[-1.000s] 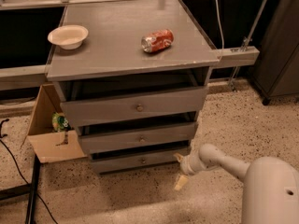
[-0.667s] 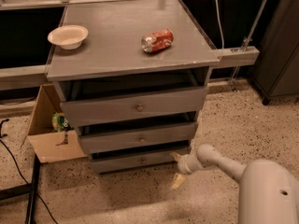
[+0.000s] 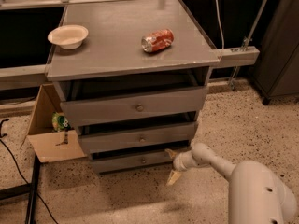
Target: Open bottom drawer
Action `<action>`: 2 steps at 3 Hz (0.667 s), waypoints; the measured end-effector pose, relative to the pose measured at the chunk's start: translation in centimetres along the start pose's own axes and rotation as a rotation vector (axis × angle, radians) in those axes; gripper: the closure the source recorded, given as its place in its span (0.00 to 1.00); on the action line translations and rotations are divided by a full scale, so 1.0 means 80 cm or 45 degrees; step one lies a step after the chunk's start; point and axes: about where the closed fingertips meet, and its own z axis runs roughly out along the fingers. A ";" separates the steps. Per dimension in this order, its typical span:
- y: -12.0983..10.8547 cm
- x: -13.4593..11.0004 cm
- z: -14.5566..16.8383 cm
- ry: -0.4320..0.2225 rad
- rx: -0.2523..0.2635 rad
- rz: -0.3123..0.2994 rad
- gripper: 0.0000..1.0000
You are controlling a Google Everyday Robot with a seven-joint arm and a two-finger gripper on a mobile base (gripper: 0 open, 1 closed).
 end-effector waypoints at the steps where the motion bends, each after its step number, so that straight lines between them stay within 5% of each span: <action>1: -0.017 0.004 0.017 0.017 0.015 -0.054 0.00; 2: -0.031 0.010 0.028 0.037 0.032 -0.083 0.00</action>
Offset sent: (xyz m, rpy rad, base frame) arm 0.0510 0.0033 -0.0227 -0.0644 -0.1007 0.0288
